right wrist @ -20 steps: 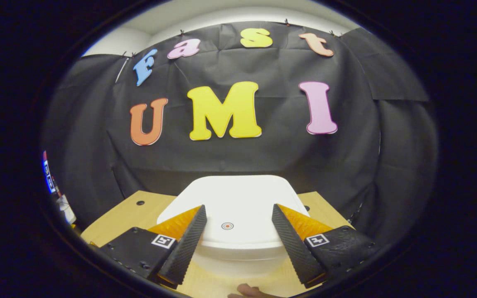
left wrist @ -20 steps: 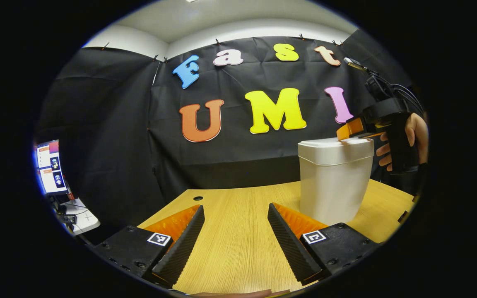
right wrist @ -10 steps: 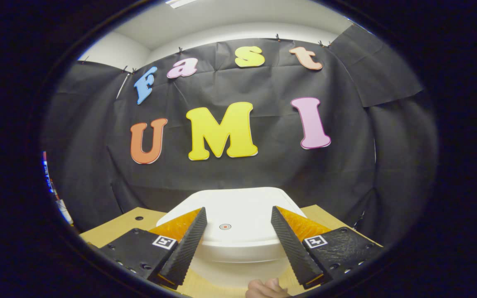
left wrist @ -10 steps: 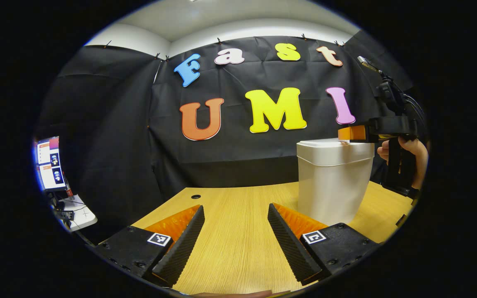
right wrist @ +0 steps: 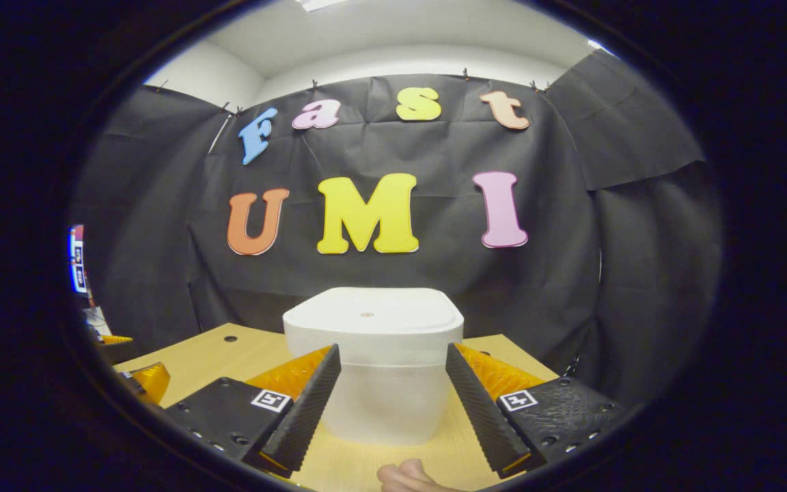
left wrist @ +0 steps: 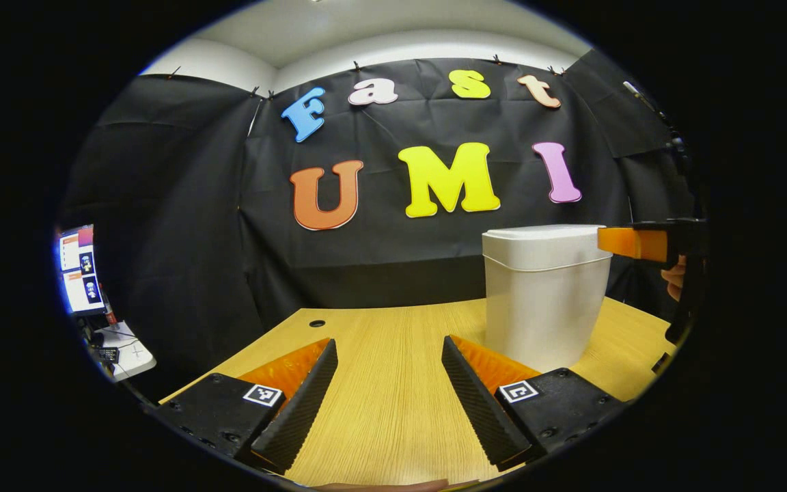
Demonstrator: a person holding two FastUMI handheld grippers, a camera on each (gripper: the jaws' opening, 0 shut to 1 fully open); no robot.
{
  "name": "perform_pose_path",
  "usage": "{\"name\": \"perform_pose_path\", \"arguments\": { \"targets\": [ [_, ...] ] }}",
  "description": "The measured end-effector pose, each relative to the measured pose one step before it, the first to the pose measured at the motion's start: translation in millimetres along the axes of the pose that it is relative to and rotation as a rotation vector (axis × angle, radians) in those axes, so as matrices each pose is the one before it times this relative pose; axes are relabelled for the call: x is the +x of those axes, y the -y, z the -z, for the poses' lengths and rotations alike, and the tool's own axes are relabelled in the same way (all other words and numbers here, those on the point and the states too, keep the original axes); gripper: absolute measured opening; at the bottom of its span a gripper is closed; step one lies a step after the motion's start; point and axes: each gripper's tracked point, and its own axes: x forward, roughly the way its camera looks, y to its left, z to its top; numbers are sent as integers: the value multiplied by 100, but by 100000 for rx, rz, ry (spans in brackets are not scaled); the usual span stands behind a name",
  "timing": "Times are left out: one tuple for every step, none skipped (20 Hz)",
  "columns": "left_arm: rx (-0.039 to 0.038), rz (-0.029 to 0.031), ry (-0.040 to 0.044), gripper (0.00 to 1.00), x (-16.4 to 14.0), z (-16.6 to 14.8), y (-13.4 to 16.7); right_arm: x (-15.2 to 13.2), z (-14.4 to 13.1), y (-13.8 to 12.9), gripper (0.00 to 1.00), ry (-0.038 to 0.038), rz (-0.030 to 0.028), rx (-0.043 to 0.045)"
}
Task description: Press the lid of the desktop garbage bin to open it, pick up the crumpled paper on the desktop and throw it into the bin, then pick up the pop can on the desktop and drop it into the bin, and finally close the garbage bin lid.
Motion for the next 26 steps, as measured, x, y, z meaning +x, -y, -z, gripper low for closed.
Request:
{"name": "perform_pose_path", "arguments": {
  "targets": [
    [-40, 616, 345, 99, -103, -37, 277, -1120, 240, 467, 94, 511, -249, 1912],
    [5, 1243, 702, 99, 6, -130, 465, -1091, 315, 543, 95, -666, 555, 3457],
    [-277, 2320, 68, 99, 19, -57, 576, -1017, 148, 341, 95, 194, -747, 1688],
    [-842, 1624, -1051, 99, -164, 364, 418, -807, -120, 190, 95, 961, -826, -568],
    [-330, -670, 24, 99, -268, -124, -46, -781, -72, 509, 95, 1793, 711, -1987],
    [772, -985, 1064, 99, -119, -437, -91, -849, 151, 704, 95, 1108, 890, -2017],
    [953, -268, 829, 99, -306, -272, 88, -778, 286, 556, 95, 596, 515, -1037],
    [378, -222, 1089, 99, -276, -270, 328, -795, 511, 353, 95, -3, -606, -599],
    [290, -204, 1793, 99, -363, -478, 172, -726, 579, 354, 93, -566, -882, 100],
    [-145, -214, 2215, 99, -292, -432, 117, -641, 612, 634, 95, -1003, -255, 324],
    [7, -2, 555, 99, -241, -240, 187, -627, 645, 690, 95, -2001, -6, 794],
    [-520, -328, 417, 99, -463, -141, 171, -656, 410, 677, 95, -1899, 79, 477],
    [-1189, -668, 846, 99, -354, -325, 105, -706, 100, 740, 95, -663, 498, -103],
    [-862, 67, 831, 99, -351, -407, 337, -758, -451, 884, 95, 1127, 1196, -526],
    [-421, 901, 368, 99, -176, -234, 497, -581, -552, 822, 95, 1715, 1101, -282],
    [548, 973, 356, 99, -237, -114, 444, -582, -306, 521, 95, 1462, 645, 220],
    [867, 249, 337, 99, -274, -191, 321, -474, -360, 217, 95, 1333, -128, 527],
    [827, 219, 401, 99, -88, -182, 286, -339, -49, -111, 93, 896, -290, 386],
    [170, 413, 204, 99, -114, -237, 293, -257, -45, -177, 95, 366, -603, -199],
    [-226, 805, -43, 99, -136, 16, 450, -222, 224, -381, 96, -92, -934, -1185],
    [-173, 976, -342, 99, 43, -94, 477, -219, 195, -522, 96, -275, -904, -1625],
    [-89, 553, 94, 99, -111, -31, 336, -240, -110, -568, 93, 558, -1039, -2002],
    [-2, 29, 153, 99, -124, -79, 94, -301, -246, -664, 92, 1412, -1158, -2095],
    [292, 170, -48, 99, -175, 4, 103, -125, -339, -521, 95, 1503, -743, -2007],
    [69, 109, 35, 99, -188, 40, 36, -251, -179, -527, 93, 1093, -910, -1793],
    [-190, -386, 590, 99, -120, -118, -111, -361, 109, -607, 96, 688, -1531, -2384]
  ]
}}
